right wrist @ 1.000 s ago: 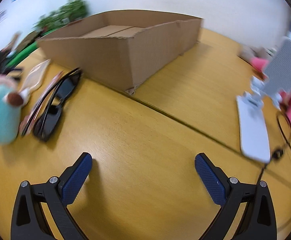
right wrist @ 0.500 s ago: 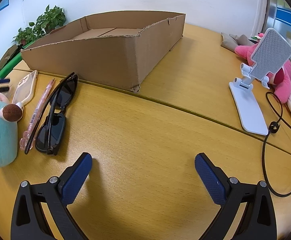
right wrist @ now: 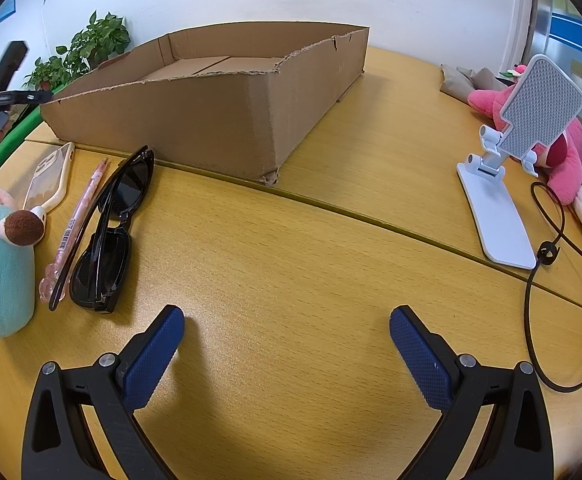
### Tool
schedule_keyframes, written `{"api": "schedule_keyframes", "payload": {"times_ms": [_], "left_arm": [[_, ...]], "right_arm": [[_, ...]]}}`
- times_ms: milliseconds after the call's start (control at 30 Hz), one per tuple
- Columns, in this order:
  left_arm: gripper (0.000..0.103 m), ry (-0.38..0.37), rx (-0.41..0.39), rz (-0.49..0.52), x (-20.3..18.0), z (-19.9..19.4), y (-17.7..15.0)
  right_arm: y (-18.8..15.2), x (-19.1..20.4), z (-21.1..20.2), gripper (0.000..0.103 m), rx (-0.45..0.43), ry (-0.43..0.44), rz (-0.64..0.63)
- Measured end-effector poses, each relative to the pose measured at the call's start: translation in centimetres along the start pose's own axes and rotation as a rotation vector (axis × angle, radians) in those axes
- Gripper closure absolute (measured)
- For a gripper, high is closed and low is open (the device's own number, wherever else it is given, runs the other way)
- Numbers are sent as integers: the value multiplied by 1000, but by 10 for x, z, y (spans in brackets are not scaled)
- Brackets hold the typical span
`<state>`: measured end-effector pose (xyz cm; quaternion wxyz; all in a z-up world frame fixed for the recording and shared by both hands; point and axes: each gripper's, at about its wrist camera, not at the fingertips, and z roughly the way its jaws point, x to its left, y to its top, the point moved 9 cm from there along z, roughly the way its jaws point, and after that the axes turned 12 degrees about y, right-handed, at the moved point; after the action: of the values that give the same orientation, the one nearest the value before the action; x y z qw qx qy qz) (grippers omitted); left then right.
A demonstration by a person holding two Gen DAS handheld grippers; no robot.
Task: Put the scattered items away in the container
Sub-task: 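Move both tools toward the plush pig beside the box, then close the right tool on the pink-and-teal plush pig's body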
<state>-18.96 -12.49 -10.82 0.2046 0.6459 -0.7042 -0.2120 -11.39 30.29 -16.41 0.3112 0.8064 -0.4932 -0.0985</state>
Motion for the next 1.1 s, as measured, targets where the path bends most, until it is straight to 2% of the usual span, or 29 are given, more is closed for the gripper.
{"api": "schedule_keyframes", "payload": {"times_ms": [100,200,367,567,633,800,900,1000,1100], "left_arm": [[2,-4,37,-64,4,4,-7],[8,-9,50,-89,3,-1,-15],[9,10,52,-96,1,-8,-18],[9,-1,41,-112,3,-10,-17],[9,11,9,-115,4,-17,-14],[9,33,-156,-113,1,-66,-4],[7,-8,-254,-112,-16,-106,-10],[6,-34,-301,-107,-34,-128,-25],[5,-47,-302,-113,-50,-138,-48]], "right_arm": [[0,0,0,0,0,0,1],[0,0,0,0,0,0,1],[0,0,0,0,-1,0,2],[0,0,-1,0,-2,-3,5],[0,0,-1,0,-2,-7,10],[-4,2,-4,0,-8,-32,41],[-10,6,-8,0,-21,-74,102],[-13,19,-11,0,-36,-73,129],[-9,41,-26,0,-97,-32,140]]}}
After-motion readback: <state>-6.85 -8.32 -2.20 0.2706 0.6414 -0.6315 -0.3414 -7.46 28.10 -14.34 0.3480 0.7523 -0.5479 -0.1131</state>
